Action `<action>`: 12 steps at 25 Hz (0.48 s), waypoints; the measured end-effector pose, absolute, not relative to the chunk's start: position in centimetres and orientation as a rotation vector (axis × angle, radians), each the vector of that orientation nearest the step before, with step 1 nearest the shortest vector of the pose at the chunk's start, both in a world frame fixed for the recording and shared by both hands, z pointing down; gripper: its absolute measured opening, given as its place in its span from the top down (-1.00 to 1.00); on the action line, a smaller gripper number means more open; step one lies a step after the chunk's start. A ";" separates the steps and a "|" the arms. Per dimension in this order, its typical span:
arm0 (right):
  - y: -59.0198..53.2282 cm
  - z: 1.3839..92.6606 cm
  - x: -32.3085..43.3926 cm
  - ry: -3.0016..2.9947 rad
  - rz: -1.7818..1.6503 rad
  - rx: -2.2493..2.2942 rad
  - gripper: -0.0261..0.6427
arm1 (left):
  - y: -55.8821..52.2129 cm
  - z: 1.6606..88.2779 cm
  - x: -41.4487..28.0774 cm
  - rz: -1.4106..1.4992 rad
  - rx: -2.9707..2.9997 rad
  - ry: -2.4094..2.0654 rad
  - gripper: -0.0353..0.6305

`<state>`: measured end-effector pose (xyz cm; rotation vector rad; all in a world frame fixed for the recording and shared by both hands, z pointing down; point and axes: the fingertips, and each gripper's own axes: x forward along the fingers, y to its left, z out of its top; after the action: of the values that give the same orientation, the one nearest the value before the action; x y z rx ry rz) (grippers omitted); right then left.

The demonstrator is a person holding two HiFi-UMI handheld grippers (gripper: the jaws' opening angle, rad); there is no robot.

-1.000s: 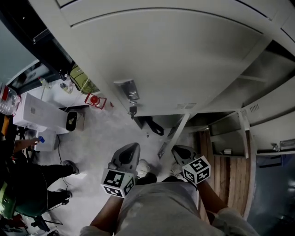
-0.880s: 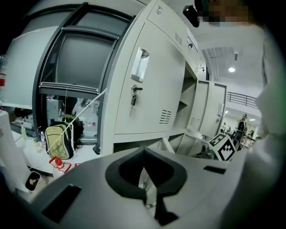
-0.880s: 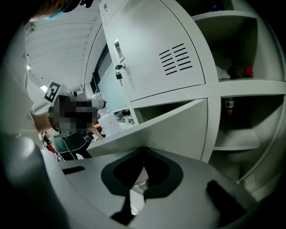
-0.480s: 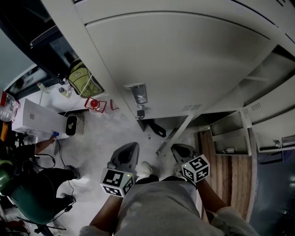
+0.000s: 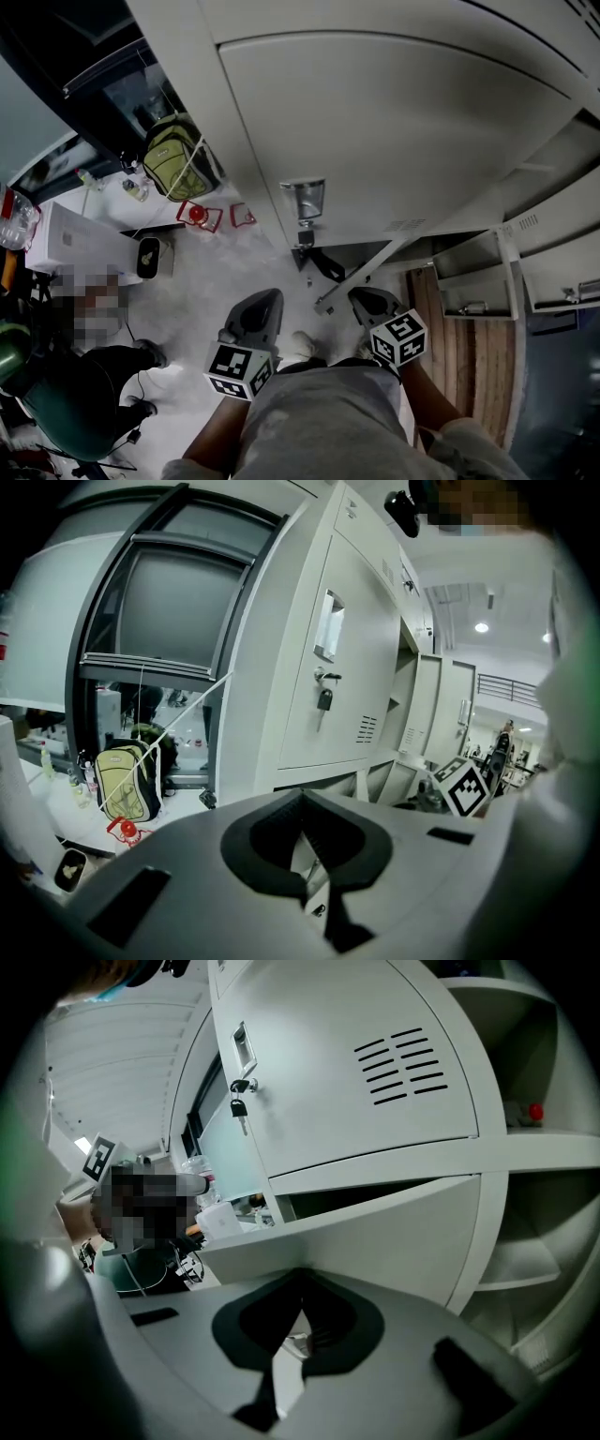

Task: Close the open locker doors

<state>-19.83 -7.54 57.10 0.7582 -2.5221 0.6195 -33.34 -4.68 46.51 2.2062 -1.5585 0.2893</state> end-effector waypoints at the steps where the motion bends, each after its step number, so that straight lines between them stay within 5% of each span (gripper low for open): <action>1: -7.7 57.1 -20.1 -2.523 0.618 0.759 0.84 | -4.7 46.5 -33.5 0.289 2.206 -1.559 0.85; 12: -9.8 57.1 -22.2 -2.529 0.608 0.770 0.84 | -5.6 46.7 -35.5 0.289 2.205 -1.561 0.85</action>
<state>-22.22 -9.80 57.09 0.7705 -2.5286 0.6075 -35.51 -5.60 46.65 2.2055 -1.5614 0.2888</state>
